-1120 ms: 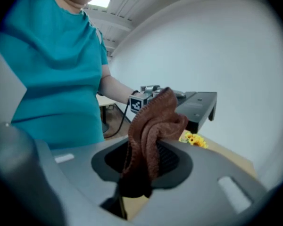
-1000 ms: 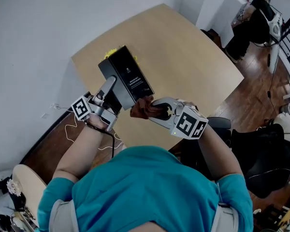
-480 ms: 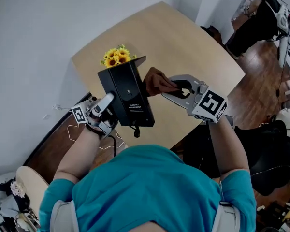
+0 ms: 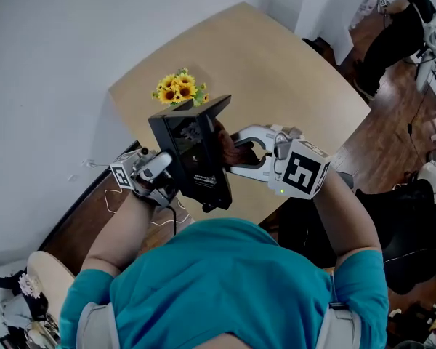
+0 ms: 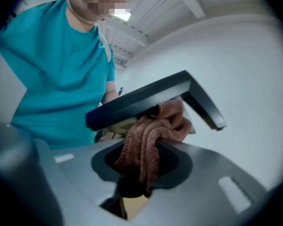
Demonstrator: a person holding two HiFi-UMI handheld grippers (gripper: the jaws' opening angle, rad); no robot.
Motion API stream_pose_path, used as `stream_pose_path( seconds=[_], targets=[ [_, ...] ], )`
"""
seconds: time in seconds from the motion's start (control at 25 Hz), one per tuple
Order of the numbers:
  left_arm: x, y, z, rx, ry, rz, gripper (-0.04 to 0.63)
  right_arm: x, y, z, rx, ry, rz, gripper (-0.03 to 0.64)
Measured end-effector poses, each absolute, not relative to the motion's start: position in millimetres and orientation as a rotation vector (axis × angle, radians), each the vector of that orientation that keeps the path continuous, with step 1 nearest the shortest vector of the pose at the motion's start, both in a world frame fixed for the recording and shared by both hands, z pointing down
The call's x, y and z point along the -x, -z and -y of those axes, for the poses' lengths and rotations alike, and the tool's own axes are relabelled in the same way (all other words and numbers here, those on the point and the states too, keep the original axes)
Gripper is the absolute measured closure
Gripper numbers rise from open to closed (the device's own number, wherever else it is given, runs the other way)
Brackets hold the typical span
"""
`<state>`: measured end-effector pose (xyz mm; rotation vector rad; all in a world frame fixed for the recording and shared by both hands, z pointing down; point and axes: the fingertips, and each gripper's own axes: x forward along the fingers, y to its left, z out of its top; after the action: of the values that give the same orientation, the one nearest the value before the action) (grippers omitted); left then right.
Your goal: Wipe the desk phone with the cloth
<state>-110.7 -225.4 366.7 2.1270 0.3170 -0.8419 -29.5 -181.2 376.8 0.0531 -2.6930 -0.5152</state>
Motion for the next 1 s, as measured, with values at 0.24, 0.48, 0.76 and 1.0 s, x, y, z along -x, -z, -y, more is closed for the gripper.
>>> stream_pose_path(
  seconds=[0.24, 0.48, 0.76, 1.0],
  targets=[
    [112.8, -360.8, 225.8, -2.153, 0.856, -0.306, 0.43, 29.1, -440.9, 118.0, 0.296, 0.659, 2.419, 0.505],
    [112.0, -351.7, 222.0, -2.162, 0.869, -0.337, 0.43, 1.7, -434.5, 151.7, 0.086, 0.545, 2.499, 0.505],
    [85.3, -364.5, 201.2, -2.208, 0.716, -0.381, 0.43, 4.7, -365.9, 201.0, -0.284, 0.574, 2.599, 0.505],
    [83.2, -378.5, 203.5, -2.205, 0.668, -0.352, 0.43, -15.0, -350.8, 220.0, -0.409, 0.426, 2.82, 0.505]
  ],
)
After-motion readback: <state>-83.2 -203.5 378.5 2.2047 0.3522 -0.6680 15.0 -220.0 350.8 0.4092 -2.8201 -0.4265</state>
